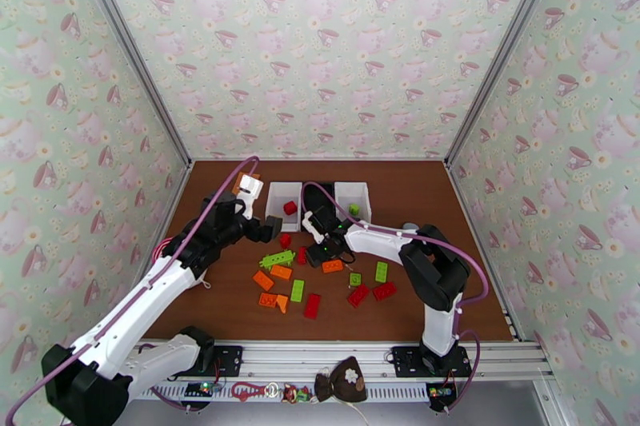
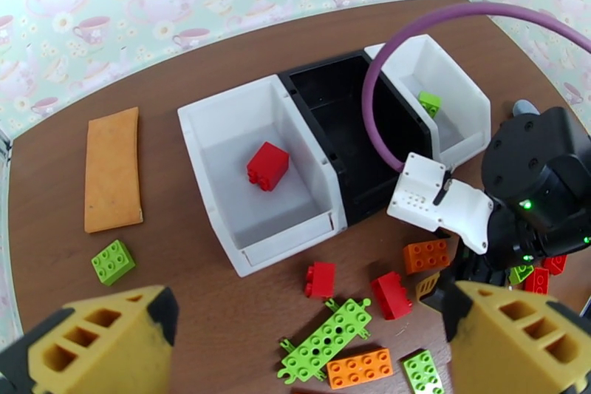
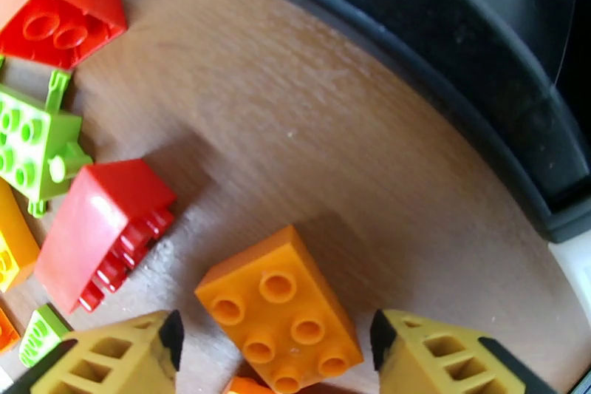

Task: Sort the legos into containers by color

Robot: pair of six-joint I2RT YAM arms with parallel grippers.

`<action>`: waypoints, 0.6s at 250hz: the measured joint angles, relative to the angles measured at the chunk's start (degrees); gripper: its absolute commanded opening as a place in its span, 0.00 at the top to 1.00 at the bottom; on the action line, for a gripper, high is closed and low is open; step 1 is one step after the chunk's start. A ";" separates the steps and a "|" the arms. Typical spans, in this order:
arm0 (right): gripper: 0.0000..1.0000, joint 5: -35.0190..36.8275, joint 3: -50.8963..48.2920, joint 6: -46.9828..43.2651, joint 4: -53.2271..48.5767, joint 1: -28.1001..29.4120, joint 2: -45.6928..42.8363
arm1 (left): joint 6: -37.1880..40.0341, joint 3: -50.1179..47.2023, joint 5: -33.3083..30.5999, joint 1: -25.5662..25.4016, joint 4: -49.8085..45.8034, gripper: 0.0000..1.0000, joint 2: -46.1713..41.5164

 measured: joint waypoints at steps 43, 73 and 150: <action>0.55 0.37 0.07 0.94 0.66 0.00 0.92 | 0.90 -0.83 1.22 -0.81 0.74 0.00 -0.11; 0.63 0.94 0.07 1.55 1.27 0.00 0.92 | 1.14 -1.75 2.34 -1.09 1.25 0.00 -0.24; 0.69 1.51 -1.16 3.74 1.97 0.00 -0.96 | 3.50 -4.24 4.83 -3.45 4.28 0.00 -0.26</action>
